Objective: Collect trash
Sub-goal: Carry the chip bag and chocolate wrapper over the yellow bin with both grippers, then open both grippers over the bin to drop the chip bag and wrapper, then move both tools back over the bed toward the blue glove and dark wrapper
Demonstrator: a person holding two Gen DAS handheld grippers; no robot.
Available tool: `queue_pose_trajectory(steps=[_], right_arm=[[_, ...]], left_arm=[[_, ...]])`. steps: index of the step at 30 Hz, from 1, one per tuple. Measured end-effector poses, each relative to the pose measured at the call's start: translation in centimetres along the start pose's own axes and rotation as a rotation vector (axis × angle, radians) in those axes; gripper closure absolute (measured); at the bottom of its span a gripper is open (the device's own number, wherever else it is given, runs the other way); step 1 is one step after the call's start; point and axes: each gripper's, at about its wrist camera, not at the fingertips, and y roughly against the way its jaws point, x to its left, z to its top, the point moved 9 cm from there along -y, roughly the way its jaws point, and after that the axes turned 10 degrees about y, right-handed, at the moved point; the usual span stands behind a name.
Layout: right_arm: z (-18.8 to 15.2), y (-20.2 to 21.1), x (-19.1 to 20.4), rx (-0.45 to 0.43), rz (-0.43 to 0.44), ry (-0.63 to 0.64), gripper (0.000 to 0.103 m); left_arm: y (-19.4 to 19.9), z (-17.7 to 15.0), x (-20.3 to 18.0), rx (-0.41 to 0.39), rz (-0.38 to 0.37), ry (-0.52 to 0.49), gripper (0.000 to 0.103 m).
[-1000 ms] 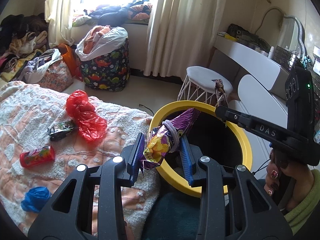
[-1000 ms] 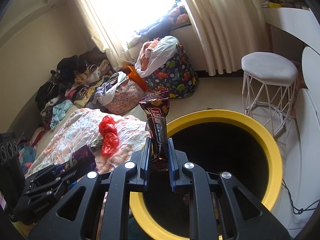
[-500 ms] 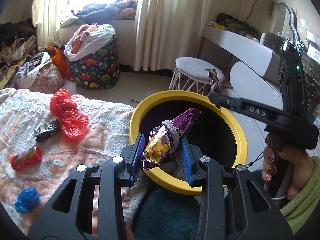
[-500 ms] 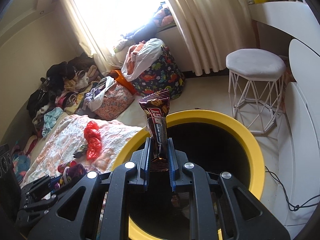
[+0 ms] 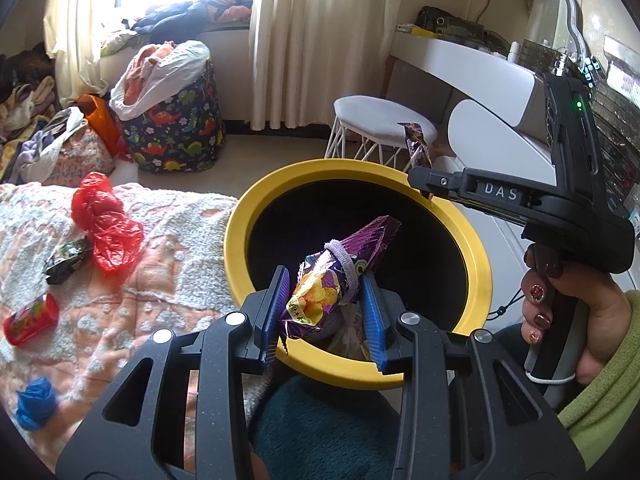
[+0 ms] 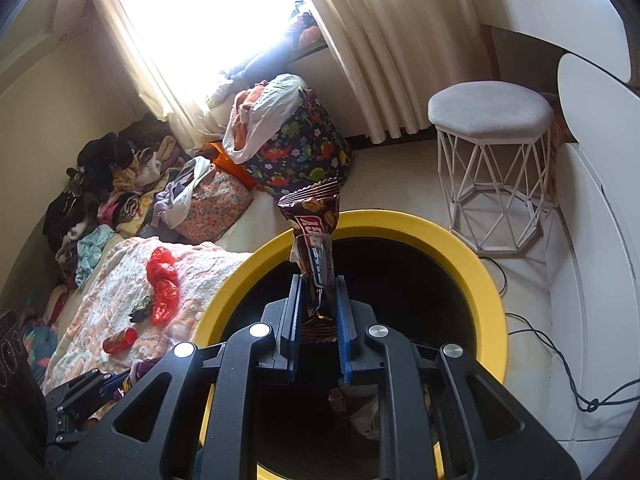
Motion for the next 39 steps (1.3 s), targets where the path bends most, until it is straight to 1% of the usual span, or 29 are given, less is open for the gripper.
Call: queue_pose_trajectory(steps=[6, 9, 14, 16, 18, 19, 20, 21, 22, 23, 24, 25, 26, 28, 32, 39], right_arm=[[-0.4, -0.4, -1.1, 0.014, -0.012, -0.024, 0.088], [-0.6, -0.6, -1.5, 0.019, -0.015, -0.034, 0.086], [-0.8, -1.0, -1.8, 0.026, -0.017, -0.038, 0.086], [-0.8, -1.0, -1.8, 0.029, -0.015, -0.039, 0.083], [-0.8, -1.0, -1.9, 0.028, -0.012, -0.047, 0.073], [-0.8, -1.0, -1.9, 0.024, -0.005, -0.054, 0.066], [-0.7, -0.9, -1.9, 0.016, 0.003, -0.064, 0.059], [-0.7, -0.8, -2.0, 0.011, 0.004, -0.07, 0.056], [-0.6, -0.8, -2.0, 0.008, 0.003, -0.07, 0.054], [-0.6, -0.7, -1.9, 0.007, 0.0, -0.065, 0.054], [-0.5, -0.7, -1.8, 0.006, -0.003, -0.06, 0.054], [-0.5, -0.7, -1.7, 0.004, -0.003, -0.057, 0.053], [-0.5, -0.7, -1.5, 0.004, -0.005, -0.051, 0.051], [-0.3, -0.6, -0.9, 0.001, -0.013, -0.03, 0.05], [0.1, -0.2, 0.4, -0.021, -0.017, 0.017, 0.041], [0.9, 0.4, 2.9, -0.058, -0.008, 0.086, 0.037]], left_arm=[[-1.2, -0.3, -0.6, 0.021, -0.008, -0.017, 0.075], [-2.0, -0.4, -0.7, 0.037, -0.013, -0.015, 0.075], [-3.1, -0.4, -1.0, 0.042, -0.011, -0.032, 0.074], [-3.3, -0.5, -1.1, 0.045, -0.014, -0.027, 0.073], [-3.3, -0.5, -1.0, 0.043, -0.023, -0.016, 0.068], [-3.3, -0.4, -0.9, 0.039, -0.025, -0.013, 0.062], [-3.1, -0.3, -0.7, 0.031, -0.022, -0.009, 0.052], [-3.0, -0.3, -0.6, 0.023, -0.019, -0.004, 0.048], [-2.8, -0.1, -0.3, 0.016, -0.015, 0.004, 0.04], [-2.5, 0.1, 0.1, 0.005, -0.011, 0.021, 0.03], [-2.4, 0.2, 0.4, -0.003, -0.008, 0.032, 0.024], [-2.1, 0.4, 0.7, -0.013, -0.002, 0.042, 0.013], [-1.8, 0.6, 1.1, -0.028, 0.004, 0.053, 0.011], [-1.3, 0.8, 1.7, -0.043, 0.016, 0.058, 0.011], [-0.2, 1.2, 2.8, -0.078, 0.049, 0.073, 0.011], [2.2, 1.9, 4.6, -0.133, 0.081, 0.11, 0.011]])
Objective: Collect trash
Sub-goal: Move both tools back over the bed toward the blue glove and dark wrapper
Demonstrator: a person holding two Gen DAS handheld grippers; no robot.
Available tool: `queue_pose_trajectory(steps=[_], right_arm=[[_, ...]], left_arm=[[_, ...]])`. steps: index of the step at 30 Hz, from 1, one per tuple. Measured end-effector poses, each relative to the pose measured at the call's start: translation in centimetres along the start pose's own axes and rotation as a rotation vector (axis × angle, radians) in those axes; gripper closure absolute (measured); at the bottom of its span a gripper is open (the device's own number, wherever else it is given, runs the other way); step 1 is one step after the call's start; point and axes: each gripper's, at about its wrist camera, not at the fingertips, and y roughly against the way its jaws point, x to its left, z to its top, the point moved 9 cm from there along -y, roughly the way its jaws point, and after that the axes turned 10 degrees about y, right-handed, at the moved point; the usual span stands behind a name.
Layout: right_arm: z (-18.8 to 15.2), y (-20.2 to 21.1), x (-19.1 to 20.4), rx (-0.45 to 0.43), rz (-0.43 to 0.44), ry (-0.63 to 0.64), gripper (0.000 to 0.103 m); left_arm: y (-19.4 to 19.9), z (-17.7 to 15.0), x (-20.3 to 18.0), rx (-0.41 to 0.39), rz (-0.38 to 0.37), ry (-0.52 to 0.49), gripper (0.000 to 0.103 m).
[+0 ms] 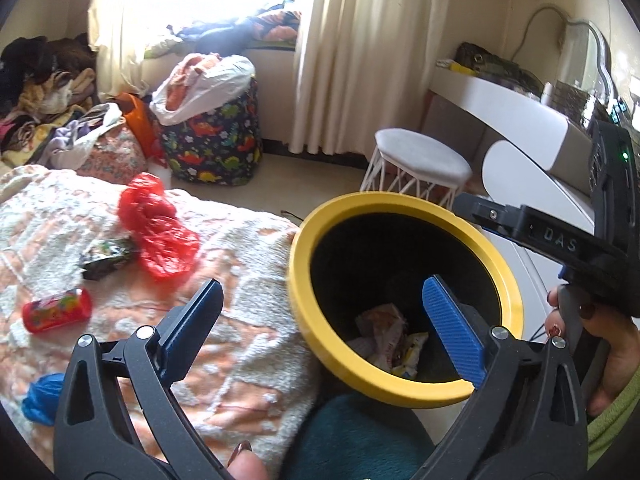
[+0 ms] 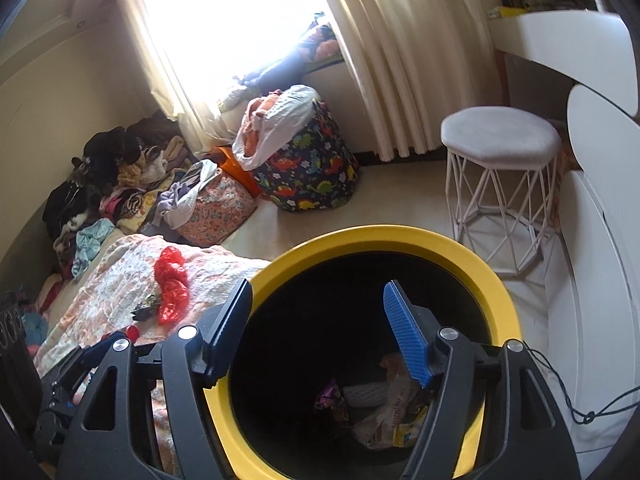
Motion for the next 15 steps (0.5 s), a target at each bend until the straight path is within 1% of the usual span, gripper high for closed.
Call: queue_pose_trajectory(steps=[8, 15], right_arm=[[0.6, 0.3, 2.5, -0.021, 0.021, 0.053, 0.036], [0.9, 0.4, 4.4, -0.023, 0.041, 0.089, 0.036]], left_arm=[[2.4, 1.6, 2.1, -0.07, 0.043, 0.017, 0.011], [3.7, 2.6, 3.9, -0.106, 0.064, 0.048, 0.011]])
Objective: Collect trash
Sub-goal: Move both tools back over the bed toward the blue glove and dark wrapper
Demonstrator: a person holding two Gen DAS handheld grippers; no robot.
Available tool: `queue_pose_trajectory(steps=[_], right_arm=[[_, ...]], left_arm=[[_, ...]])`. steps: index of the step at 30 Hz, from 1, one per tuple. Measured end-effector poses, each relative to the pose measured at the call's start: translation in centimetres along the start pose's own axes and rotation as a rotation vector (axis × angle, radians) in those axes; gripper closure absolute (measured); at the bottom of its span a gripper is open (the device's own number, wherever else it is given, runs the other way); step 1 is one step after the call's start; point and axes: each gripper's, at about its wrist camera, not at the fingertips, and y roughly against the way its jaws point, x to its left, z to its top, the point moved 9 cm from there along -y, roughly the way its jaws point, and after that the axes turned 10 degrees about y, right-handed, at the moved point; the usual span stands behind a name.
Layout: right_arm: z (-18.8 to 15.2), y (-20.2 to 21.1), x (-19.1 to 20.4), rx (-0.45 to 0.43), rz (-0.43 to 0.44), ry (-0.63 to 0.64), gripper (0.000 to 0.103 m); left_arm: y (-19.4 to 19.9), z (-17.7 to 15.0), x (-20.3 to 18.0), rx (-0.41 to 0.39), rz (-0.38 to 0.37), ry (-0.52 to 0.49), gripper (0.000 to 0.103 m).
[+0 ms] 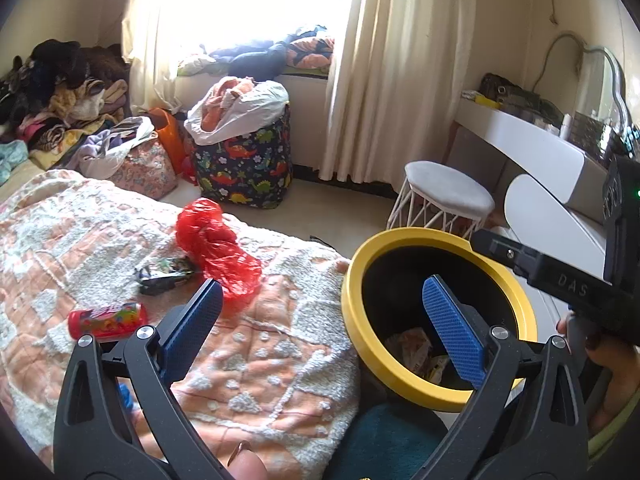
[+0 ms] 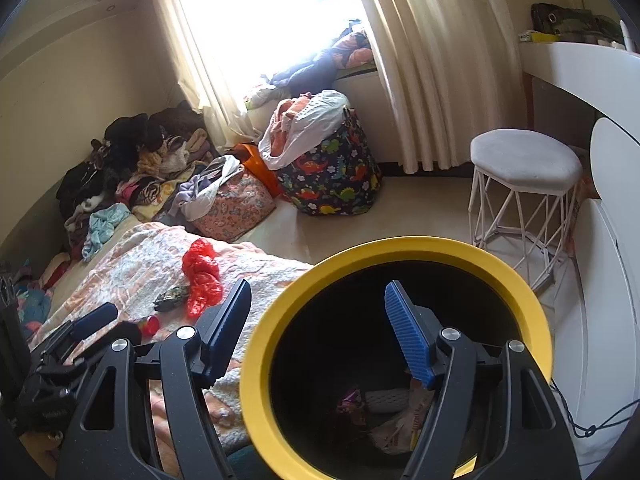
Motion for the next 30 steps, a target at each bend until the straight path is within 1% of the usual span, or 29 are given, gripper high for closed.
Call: queue_pose_trajectory(steps=[14, 30], right_arm=[[0.3, -0.7, 4.8, 0.011, 0.062, 0.078, 0.036], [0.6, -2.2, 10.1, 0.044, 0.121, 0.188, 0.036]], left_arm=[[2.0, 1.7, 4.4, -0.059, 0.063, 0.064, 0.011], [4.1, 2.4, 10.0, -0.091, 0.128, 0.14, 0.011]])
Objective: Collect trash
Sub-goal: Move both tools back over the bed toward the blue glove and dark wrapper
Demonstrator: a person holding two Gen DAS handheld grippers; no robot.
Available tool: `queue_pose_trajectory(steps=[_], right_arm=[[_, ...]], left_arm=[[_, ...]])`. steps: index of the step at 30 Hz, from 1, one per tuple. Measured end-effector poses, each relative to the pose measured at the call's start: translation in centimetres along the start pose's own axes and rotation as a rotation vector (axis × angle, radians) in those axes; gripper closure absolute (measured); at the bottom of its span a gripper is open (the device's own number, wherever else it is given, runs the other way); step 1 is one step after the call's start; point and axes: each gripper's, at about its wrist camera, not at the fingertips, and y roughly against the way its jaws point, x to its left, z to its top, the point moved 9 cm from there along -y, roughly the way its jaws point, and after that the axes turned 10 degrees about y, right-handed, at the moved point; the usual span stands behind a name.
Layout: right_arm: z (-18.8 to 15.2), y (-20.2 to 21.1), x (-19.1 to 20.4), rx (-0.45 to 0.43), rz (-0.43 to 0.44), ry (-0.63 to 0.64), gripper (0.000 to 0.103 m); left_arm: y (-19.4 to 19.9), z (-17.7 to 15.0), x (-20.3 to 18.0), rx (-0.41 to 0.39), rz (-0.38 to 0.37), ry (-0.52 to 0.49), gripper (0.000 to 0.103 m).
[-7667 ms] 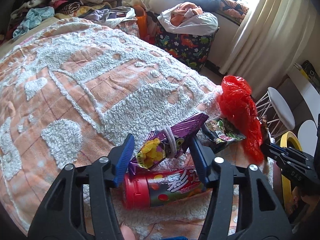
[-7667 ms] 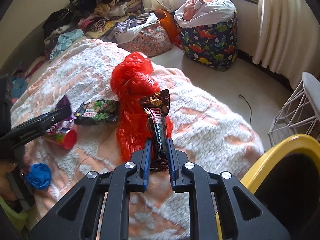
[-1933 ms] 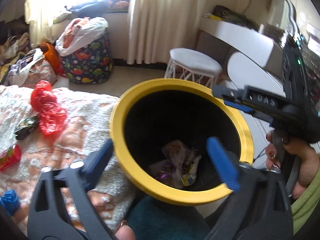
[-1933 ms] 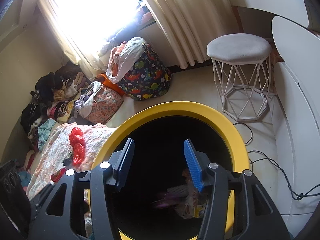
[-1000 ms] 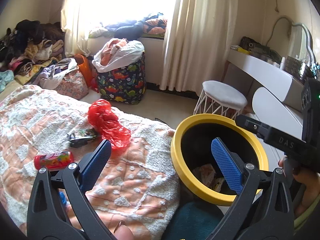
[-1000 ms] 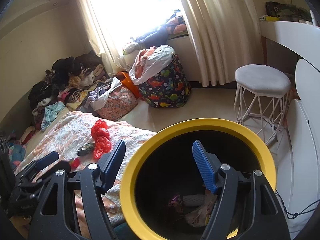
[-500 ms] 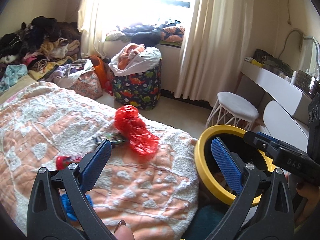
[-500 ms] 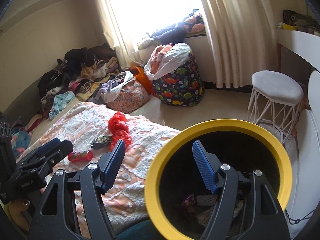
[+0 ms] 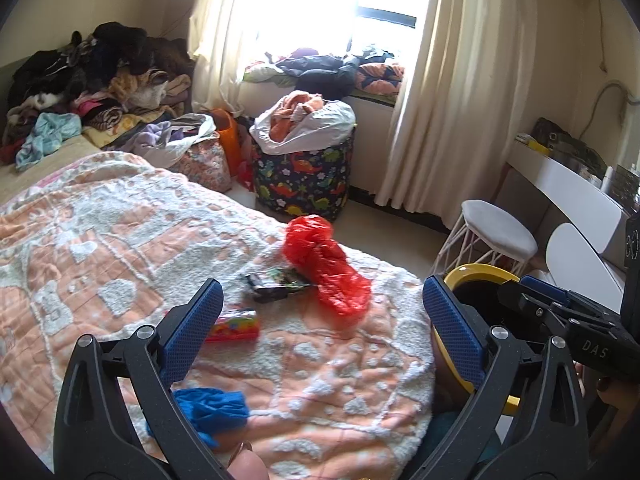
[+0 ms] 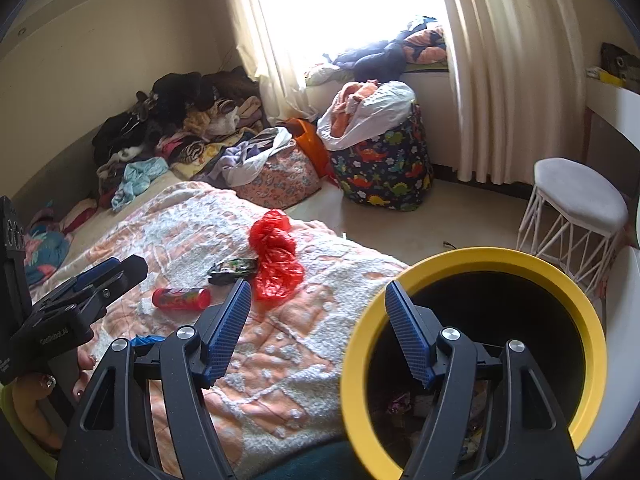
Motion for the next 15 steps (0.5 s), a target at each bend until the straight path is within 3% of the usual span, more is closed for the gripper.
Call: queue_pose_trajectory(steps=[15], right_arm=[[1.2, -3.7, 6.1, 0.036, 0.071, 0.151, 0.036]], left_arm=[[0.6, -1.2, 6.1, 0.039, 0.076, 0.035, 0.011]])
